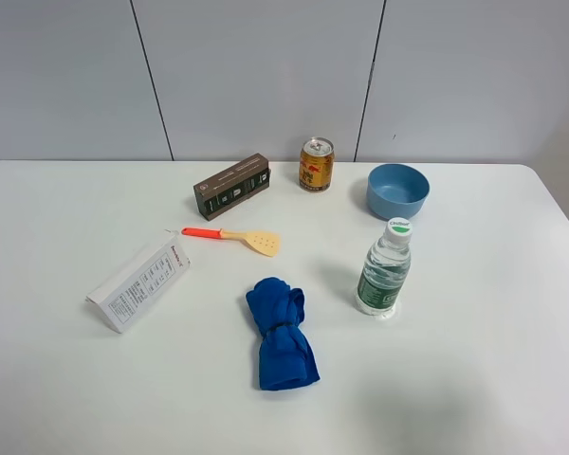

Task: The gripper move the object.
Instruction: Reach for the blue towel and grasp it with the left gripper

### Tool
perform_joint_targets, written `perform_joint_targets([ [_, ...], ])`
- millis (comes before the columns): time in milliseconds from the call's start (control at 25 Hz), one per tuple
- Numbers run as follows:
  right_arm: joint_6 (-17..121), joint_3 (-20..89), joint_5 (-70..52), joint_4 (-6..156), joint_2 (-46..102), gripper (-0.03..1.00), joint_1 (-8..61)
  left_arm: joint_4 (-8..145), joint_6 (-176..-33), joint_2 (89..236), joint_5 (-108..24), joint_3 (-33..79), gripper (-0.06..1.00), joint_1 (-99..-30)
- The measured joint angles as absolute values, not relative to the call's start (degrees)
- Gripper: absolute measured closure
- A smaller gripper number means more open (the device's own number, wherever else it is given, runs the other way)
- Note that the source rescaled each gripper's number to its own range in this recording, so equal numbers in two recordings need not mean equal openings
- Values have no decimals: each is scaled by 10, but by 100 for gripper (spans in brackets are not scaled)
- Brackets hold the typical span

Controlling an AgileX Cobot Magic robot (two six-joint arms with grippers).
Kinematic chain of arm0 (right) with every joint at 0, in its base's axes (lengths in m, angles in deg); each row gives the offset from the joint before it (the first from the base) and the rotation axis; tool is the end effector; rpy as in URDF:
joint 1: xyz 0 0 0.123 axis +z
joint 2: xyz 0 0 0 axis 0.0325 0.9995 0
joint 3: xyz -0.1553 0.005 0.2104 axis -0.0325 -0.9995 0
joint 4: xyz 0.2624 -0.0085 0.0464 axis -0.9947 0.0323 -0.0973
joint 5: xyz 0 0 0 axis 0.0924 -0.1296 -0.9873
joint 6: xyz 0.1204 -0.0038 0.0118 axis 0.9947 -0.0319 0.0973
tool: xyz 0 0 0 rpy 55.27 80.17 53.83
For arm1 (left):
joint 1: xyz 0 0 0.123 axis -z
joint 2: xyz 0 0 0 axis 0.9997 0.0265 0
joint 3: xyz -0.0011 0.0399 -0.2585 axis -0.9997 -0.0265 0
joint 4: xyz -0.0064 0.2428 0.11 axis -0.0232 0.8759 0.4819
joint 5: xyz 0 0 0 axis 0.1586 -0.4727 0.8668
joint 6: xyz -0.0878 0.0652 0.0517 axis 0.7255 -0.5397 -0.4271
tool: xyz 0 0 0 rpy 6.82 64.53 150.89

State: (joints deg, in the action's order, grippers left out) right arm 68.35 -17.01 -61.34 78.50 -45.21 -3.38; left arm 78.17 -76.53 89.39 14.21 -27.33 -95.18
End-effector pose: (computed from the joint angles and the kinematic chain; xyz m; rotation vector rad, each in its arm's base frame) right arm 0.0582 0.0025 0.2701 -0.0225 2.0500 -0.0366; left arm 0.0578 0.0005 0.2753 -0.0041 2.0185 0.0725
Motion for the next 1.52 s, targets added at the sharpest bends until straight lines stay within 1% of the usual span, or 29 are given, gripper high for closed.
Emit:
perform_joint_targets([
  [40, 683, -170, -613, 785, -452, -3, -34, 782, -765, 894, 142, -273, 8, -952],
  [1280, 683, -170, -613, 785, -452, -3, -34, 777, -766, 894, 142, -273, 8, -952],
  [1520, 683, -170, -613, 785, -452, -3, -34, 731, -766, 951, 146, -249, 8, -952],
])
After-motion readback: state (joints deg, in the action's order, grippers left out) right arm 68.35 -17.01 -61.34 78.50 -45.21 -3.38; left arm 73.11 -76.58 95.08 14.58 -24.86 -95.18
